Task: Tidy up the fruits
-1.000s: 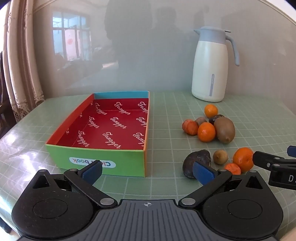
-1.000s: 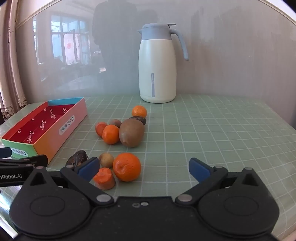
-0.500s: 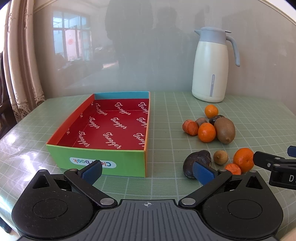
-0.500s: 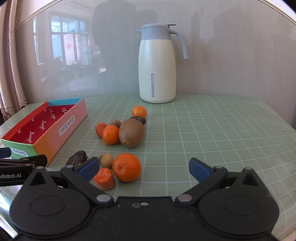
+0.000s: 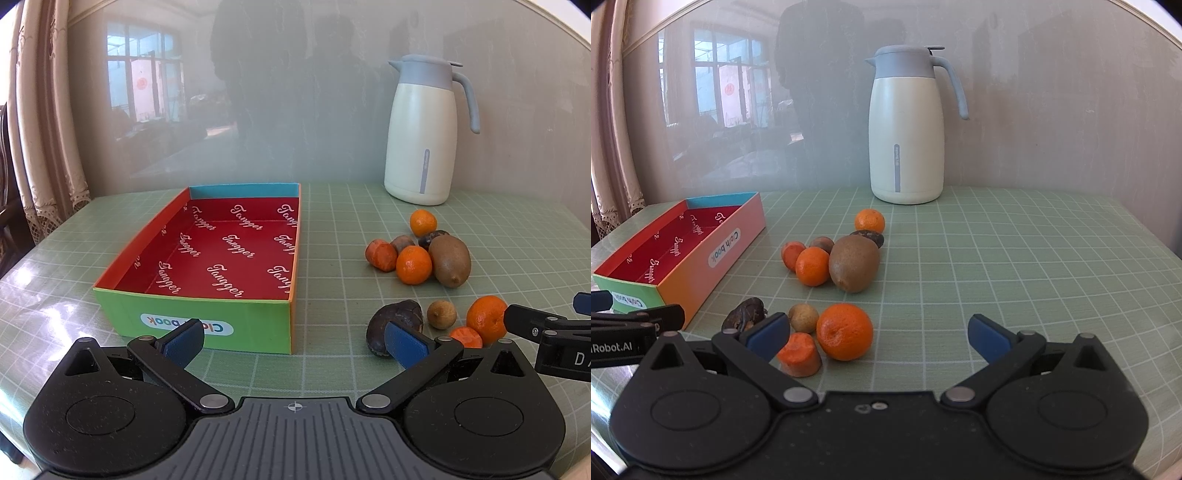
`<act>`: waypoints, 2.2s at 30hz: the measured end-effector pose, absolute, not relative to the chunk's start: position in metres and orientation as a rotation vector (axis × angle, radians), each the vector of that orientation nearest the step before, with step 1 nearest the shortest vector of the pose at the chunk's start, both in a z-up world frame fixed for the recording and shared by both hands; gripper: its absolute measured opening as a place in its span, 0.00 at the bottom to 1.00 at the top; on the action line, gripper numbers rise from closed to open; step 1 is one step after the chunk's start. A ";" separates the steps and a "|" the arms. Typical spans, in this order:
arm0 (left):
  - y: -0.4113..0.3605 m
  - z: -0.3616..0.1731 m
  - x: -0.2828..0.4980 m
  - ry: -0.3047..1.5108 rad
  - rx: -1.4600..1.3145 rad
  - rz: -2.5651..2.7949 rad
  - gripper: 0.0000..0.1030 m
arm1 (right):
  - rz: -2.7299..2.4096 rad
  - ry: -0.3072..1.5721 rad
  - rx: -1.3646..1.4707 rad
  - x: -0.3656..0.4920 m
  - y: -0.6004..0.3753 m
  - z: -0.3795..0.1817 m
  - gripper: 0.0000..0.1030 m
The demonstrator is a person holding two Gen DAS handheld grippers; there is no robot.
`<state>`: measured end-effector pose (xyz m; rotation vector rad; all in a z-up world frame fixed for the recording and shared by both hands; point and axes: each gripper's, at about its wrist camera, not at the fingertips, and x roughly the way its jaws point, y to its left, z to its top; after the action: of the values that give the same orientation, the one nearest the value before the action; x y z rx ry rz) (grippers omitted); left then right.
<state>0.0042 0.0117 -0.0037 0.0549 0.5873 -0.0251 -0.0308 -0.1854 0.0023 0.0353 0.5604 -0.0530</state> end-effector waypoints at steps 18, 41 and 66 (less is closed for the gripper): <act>0.013 -0.003 0.003 0.580 0.054 -0.021 1.00 | -0.053 0.561 0.036 -0.031 -0.185 0.002 1.00; 0.010 -0.003 0.002 0.573 0.063 -0.022 1.00 | -0.052 0.561 0.037 -0.030 -0.186 0.003 1.00; -0.006 0.001 -0.009 0.510 0.134 -0.072 1.00 | -0.098 0.544 0.087 -0.032 -0.203 0.006 1.00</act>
<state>-0.0090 -0.0057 0.0007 0.1336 0.5103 -0.0721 -0.0320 -0.2035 0.0062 0.0866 0.5438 -0.0979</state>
